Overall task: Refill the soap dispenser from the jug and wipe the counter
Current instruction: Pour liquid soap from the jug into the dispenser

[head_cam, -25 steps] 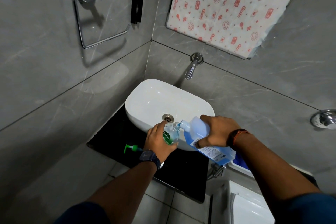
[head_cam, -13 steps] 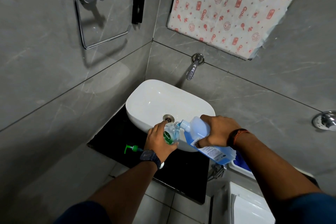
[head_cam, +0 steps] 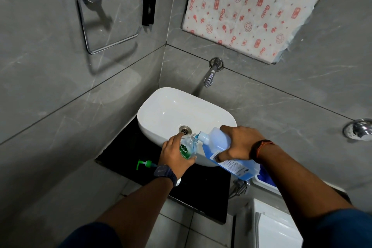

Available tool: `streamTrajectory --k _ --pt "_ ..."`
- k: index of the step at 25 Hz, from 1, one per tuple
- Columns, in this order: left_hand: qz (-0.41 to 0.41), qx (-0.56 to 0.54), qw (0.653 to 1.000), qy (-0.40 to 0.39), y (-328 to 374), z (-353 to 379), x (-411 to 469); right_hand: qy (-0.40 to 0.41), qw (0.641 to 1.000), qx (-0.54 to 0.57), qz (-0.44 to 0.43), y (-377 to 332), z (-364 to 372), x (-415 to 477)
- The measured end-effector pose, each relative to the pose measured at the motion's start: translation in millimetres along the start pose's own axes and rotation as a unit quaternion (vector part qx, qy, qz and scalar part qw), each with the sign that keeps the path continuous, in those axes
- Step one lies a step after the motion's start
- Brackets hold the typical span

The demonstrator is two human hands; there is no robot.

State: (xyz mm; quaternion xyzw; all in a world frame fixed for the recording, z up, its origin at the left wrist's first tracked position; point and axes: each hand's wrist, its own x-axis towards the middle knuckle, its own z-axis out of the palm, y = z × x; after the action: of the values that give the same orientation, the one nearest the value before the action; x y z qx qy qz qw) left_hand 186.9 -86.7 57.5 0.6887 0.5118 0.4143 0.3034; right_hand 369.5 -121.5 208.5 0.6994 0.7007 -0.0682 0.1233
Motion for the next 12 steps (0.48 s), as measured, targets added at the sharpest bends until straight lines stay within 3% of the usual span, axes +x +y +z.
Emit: streamTrajectory --k 12 --pt "0.002 0.004 1.0 0.001 -3.1 1.3 0.2 0.001 1.0 -0.001 0.006 -1.0 -0.2 1.0"
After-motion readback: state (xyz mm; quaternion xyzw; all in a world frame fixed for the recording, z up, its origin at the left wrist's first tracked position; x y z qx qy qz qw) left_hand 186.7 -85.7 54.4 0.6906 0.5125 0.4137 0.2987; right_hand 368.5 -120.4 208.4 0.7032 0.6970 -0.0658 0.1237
